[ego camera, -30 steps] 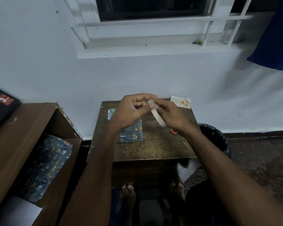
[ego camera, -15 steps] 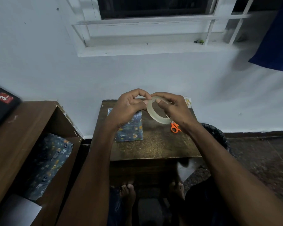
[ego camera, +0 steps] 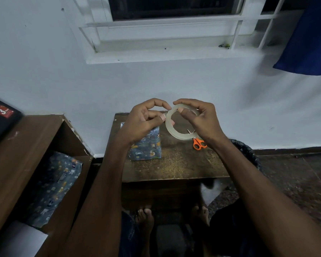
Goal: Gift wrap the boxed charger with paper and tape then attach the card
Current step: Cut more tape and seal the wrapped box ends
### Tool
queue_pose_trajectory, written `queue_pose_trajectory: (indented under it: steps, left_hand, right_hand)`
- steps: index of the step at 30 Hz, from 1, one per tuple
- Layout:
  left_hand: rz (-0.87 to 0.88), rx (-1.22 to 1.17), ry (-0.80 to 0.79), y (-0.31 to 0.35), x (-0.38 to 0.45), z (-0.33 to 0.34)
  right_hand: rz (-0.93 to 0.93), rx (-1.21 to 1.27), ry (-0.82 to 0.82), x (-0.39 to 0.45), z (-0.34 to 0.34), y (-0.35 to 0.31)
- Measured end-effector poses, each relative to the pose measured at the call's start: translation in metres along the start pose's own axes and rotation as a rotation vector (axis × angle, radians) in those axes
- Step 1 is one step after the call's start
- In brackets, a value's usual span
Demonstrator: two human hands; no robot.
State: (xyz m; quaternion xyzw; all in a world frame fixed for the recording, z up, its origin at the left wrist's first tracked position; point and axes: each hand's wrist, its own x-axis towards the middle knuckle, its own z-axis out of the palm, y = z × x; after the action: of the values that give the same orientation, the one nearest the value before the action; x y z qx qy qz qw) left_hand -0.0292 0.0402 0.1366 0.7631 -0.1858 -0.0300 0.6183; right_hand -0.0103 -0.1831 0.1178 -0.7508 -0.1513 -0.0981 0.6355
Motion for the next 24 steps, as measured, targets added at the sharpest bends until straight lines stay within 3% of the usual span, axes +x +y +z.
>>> queue_pose_trajectory:
  steps: [4,9,13,18,21,24]
  left_hand:
    - [-0.030,-0.008,0.075,0.003,0.001,0.004]
    - [-0.055,-0.012,0.164,0.005,0.004,0.012]
    - [-0.102,0.012,0.248,0.009,0.006,0.016]
    - [-0.129,0.004,0.339,0.005,0.012,0.019]
    - [-0.126,0.030,0.377,0.000,0.015,0.020]
    - [-0.120,0.040,0.390,-0.003,0.016,0.021]
  right_hand:
    - [0.120,0.023,-0.063,0.000,0.005,0.006]
    - [0.263,-0.086,-0.273,-0.006,0.018,0.008]
    - [0.567,0.184,-0.445,-0.008,0.023,-0.003]
    - [0.557,0.485,-0.539,-0.007,0.014,-0.009]
    - [0.477,0.366,-0.534,-0.009,0.011,-0.008]
    - [0.460,0.243,-0.414,-0.008,0.011,-0.004]
